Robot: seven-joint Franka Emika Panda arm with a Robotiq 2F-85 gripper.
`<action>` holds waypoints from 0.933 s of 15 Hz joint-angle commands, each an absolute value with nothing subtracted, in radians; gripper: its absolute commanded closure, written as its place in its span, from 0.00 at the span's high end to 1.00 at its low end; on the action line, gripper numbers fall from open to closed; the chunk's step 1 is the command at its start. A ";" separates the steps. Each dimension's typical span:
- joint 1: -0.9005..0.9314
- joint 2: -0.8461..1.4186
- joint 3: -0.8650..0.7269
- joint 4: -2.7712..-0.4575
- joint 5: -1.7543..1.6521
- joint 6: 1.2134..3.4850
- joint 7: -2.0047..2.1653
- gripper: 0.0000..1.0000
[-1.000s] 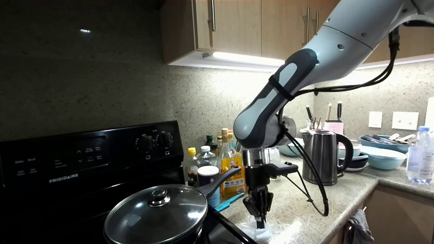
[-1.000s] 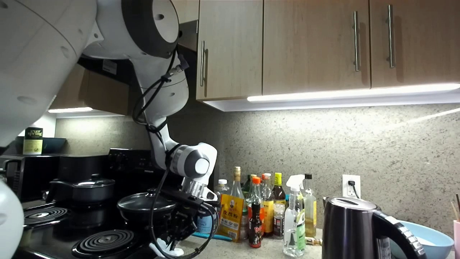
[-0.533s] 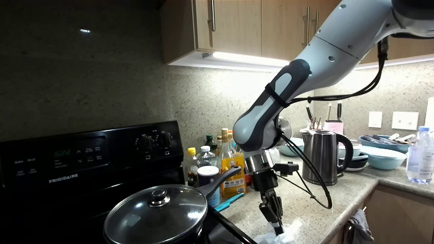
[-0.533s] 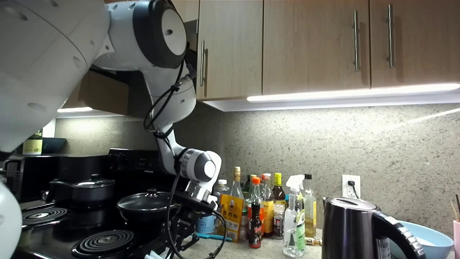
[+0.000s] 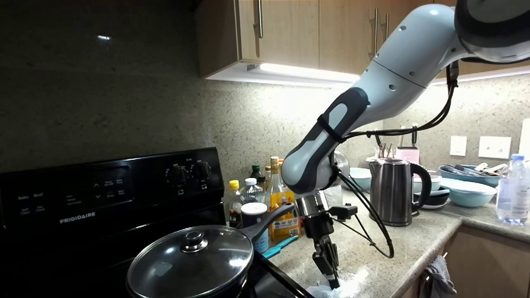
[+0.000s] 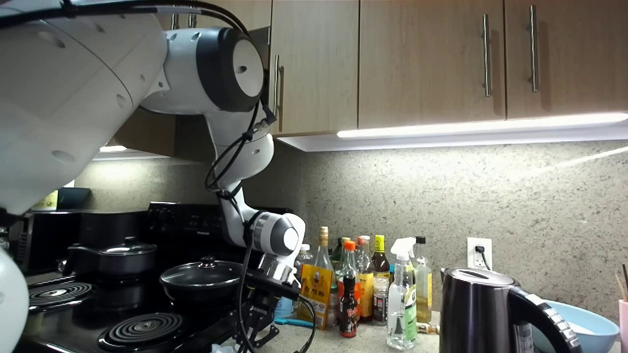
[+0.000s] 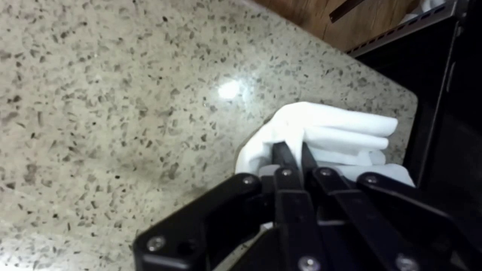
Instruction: Use the white napkin to wipe the counter.
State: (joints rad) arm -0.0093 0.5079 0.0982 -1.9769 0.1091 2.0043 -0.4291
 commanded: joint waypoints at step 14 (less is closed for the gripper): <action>-0.255 0.288 -0.073 -2.533 0.582 2.513 -0.405 0.06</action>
State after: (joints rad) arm -0.2077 0.2403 -0.0294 -2.4499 0.5148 2.3552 -0.3557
